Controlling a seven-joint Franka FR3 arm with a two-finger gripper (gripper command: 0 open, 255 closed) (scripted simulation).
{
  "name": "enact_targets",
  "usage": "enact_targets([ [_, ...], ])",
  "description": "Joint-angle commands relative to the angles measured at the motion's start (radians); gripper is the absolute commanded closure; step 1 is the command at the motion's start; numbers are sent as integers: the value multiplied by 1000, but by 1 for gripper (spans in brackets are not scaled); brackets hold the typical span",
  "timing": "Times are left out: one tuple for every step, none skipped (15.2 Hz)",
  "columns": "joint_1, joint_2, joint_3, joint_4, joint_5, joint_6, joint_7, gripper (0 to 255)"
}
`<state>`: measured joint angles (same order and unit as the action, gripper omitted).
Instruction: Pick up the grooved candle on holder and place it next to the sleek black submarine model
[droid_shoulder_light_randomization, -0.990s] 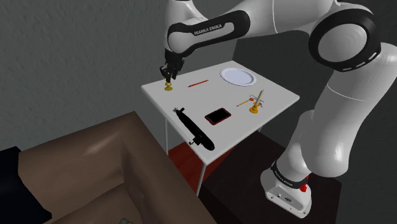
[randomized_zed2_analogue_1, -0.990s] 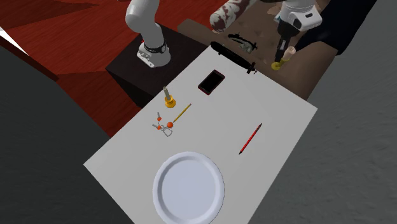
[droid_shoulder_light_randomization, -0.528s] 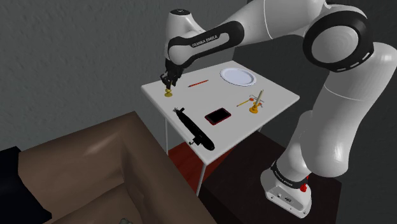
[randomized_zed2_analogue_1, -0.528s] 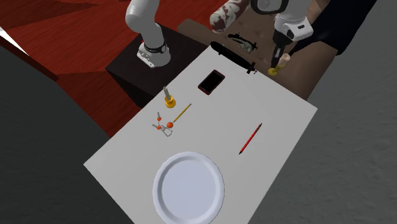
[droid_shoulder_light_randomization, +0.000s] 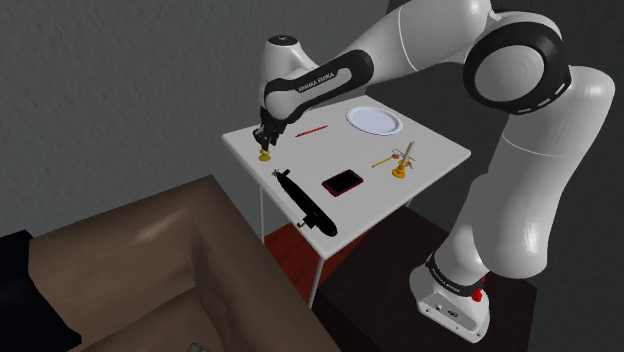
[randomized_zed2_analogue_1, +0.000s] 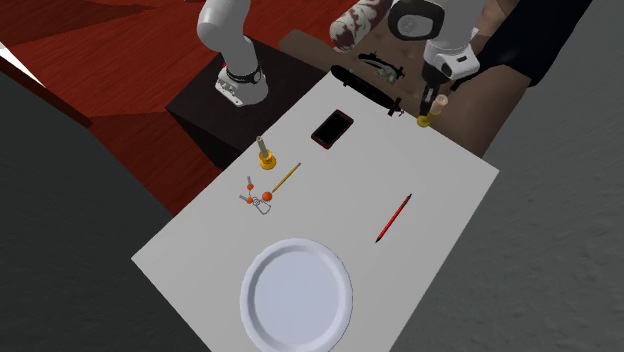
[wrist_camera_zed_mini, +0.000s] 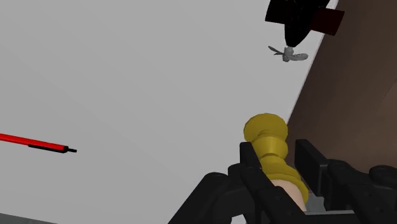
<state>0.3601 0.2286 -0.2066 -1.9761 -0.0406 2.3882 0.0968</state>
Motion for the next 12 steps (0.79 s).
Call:
enact_targets([
  [0, 13, 1, -10, 2, 24, 1, 255],
  [-1, 21, 1, -15, 4, 36, 0, 255],
  [-1, 28, 2, -19, 5, 47, 0, 255],
  [-2, 36, 3, -24, 7, 61, 0, 255],
  [-2, 36, 3, -25, 7, 61, 0, 255],
  [-2, 36, 3, -24, 7, 61, 0, 255],
  [-2, 36, 3, -24, 7, 61, 0, 255],
  [-2, 36, 3, -24, 7, 61, 0, 255],
  [-2, 36, 3, -24, 7, 61, 0, 255],
  [-2, 36, 3, -24, 7, 61, 0, 255],
  [-2, 36, 3, -24, 7, 61, 0, 255],
  [-2, 36, 3, -24, 7, 61, 0, 255],
])
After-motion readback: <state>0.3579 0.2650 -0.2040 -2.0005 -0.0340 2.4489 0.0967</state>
